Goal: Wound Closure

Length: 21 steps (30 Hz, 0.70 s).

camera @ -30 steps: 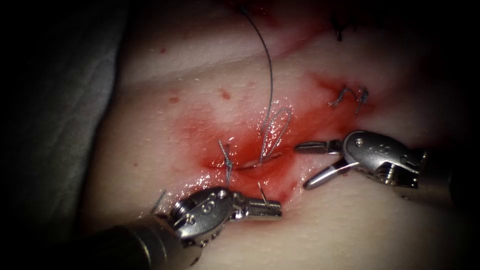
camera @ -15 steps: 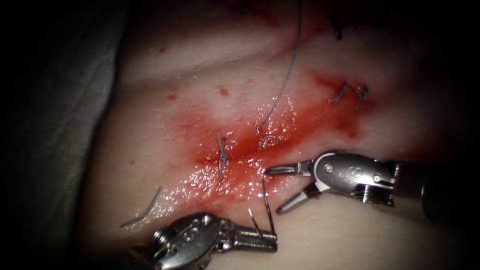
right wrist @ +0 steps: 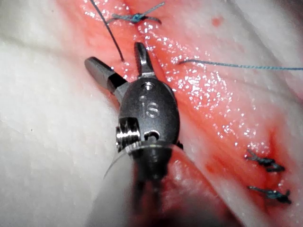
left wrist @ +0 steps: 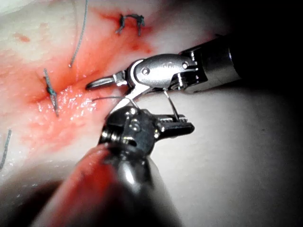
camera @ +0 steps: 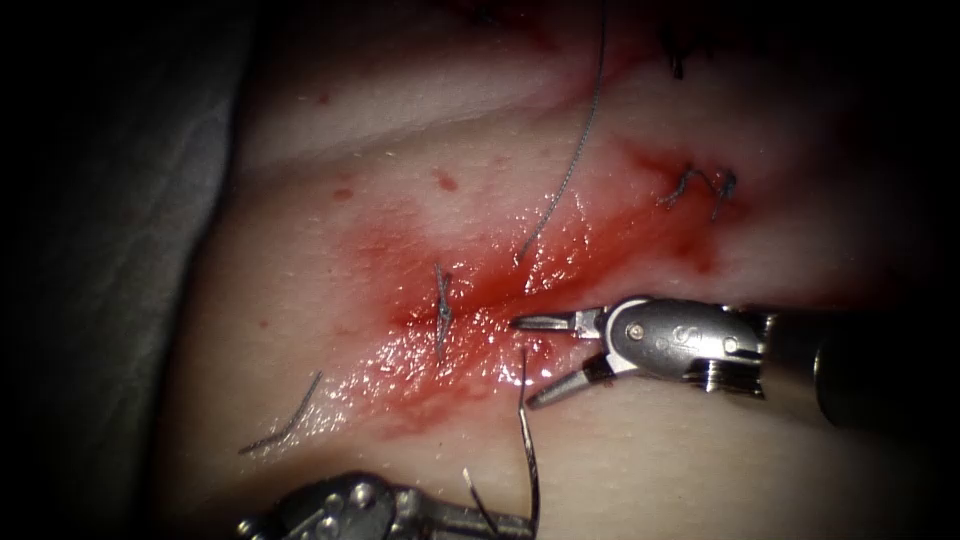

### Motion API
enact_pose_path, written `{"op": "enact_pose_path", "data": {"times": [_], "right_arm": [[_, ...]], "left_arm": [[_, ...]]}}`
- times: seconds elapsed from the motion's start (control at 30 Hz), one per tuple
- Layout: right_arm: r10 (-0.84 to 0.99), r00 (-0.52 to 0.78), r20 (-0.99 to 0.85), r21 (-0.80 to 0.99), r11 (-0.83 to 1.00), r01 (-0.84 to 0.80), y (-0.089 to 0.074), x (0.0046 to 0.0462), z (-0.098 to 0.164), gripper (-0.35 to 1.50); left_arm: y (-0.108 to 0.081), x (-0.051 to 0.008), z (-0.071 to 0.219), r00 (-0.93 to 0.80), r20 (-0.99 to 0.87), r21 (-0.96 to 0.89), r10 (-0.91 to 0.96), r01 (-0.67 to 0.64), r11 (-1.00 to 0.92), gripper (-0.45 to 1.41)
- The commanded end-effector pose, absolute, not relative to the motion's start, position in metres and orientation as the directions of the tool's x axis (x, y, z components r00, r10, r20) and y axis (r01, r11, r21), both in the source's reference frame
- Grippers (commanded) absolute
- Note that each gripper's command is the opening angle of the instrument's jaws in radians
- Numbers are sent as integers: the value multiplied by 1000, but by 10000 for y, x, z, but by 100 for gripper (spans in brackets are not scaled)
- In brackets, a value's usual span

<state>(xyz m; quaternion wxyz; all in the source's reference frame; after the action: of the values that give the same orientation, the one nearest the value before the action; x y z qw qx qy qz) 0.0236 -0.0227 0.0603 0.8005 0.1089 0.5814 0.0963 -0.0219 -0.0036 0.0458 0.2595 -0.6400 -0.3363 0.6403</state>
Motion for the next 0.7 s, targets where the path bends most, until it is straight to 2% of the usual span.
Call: {"op": "enact_pose_path", "data": {"times": [0.03,0.13,0.2,0.23,0.27,0.3,0.5,0.7], "right_arm": [[280,309,-909,286,958,-26,-233,246,610,93],[291,313,-904,293,955,-42,-232,246,611,88],[307,314,-898,307,950,-53,-232,245,611,73],[318,314,-895,317,947,-56,-232,245,612,56],[333,314,-889,332,942,-59,-233,244,613,-5],[348,313,-884,346,936,-63,-234,243,613,-35],[421,399,-815,388,907,-165,-239,234,614,-35],[482,420,-769,451,875,-178,-258,233,594,-35]], "left_arm": [[-39,-223,460,-46,-649,-759,759,98,-643,-45],[-41,-219,445,-45,-662,-748,748,98,-656,-45],[-42,-219,438,-44,-672,-739,739,100,-666,-45],[-42,-219,434,-43,-680,-732,732,102,-673,-45],[-42,-218,431,-43,-683,-729,729,99,-677,-45],[-42,-218,429,-42,-691,-722,722,98,-685,-45],[-40,-210,420,-49,-737,-676,674,56,-735,-45],[-47,-196,434,-85,-823,-556,561,-75,-828,-45]]}}
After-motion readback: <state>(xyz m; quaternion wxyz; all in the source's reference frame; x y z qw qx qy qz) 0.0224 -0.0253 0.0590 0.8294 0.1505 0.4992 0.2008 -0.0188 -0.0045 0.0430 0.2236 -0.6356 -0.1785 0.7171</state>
